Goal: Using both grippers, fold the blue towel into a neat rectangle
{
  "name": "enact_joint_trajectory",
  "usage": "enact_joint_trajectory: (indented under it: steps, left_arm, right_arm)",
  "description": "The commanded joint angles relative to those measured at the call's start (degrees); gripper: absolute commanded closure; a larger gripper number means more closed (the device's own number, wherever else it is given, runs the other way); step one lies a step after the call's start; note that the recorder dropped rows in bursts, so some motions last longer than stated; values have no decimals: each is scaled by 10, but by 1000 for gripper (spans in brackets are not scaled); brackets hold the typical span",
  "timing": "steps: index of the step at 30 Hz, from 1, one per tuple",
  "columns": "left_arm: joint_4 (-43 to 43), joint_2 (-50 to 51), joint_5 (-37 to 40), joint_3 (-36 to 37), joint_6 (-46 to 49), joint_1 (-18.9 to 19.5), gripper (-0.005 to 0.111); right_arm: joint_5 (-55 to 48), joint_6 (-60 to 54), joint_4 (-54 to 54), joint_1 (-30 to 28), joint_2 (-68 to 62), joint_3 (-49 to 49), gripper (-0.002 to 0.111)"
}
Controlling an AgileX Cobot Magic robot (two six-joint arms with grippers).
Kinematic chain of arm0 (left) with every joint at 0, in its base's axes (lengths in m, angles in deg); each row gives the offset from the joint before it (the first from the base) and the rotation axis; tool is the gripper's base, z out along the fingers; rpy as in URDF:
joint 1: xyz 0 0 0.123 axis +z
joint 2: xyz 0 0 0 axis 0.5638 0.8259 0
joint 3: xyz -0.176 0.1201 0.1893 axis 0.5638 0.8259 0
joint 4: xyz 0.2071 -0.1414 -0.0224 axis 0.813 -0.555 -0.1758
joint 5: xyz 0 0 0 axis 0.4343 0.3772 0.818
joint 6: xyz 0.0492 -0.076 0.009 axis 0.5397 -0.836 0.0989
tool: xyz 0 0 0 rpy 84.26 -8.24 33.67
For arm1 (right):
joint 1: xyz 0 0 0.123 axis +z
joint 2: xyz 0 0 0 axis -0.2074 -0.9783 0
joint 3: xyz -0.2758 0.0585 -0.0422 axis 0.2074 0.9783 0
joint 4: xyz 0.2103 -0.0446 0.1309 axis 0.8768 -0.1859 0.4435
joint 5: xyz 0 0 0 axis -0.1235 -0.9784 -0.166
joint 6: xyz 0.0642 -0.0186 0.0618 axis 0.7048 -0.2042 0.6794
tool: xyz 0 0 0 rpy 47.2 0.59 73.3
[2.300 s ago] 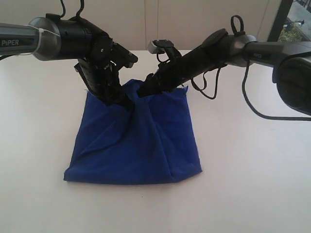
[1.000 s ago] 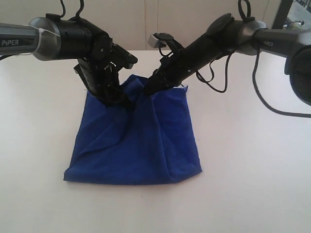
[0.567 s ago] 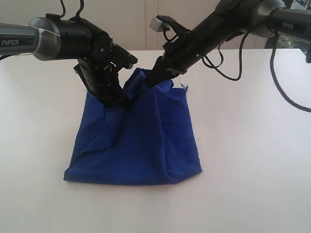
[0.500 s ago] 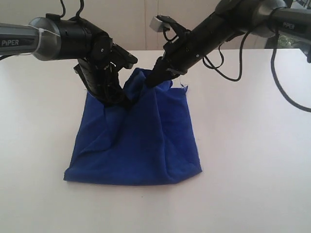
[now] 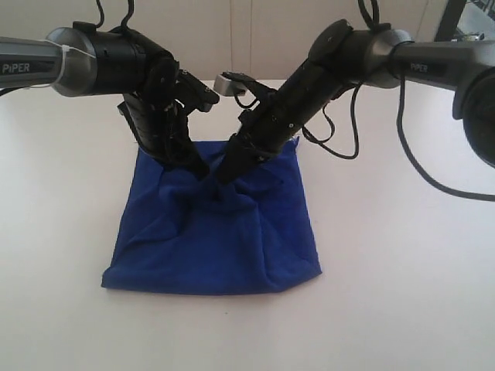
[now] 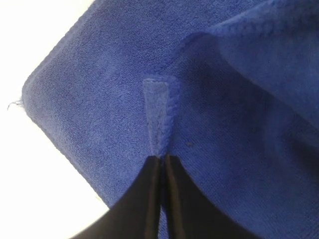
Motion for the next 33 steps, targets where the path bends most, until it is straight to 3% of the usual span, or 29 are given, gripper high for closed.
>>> enact_joint_trajectory:
  steps: [1, 6, 13, 23, 30, 33]
  left_arm:
    - [3, -3, 4, 1, 2, 1, 97]
    - [3, -3, 4, 1, 2, 1, 97]
    - [1, -3, 4, 1, 2, 1, 97]
    - [-2, -3, 3, 1, 2, 1, 97]
    - [-3, -2, 1, 1, 2, 1, 97]
    - [-3, -2, 0, 1, 2, 1, 97]
  right_arm:
    - [-1, 4, -18, -5, 16, 2, 61]
    - [-1, 35, -164, -22, 56, 2, 59]
    - [-1, 33, -247, -68, 52, 2, 59]
    - [1, -52, -147, -57, 2, 2, 59]
    - [46, -58, -130, -51, -19, 2, 77]
    - [48, -60, -119, -51, -23, 2, 102]
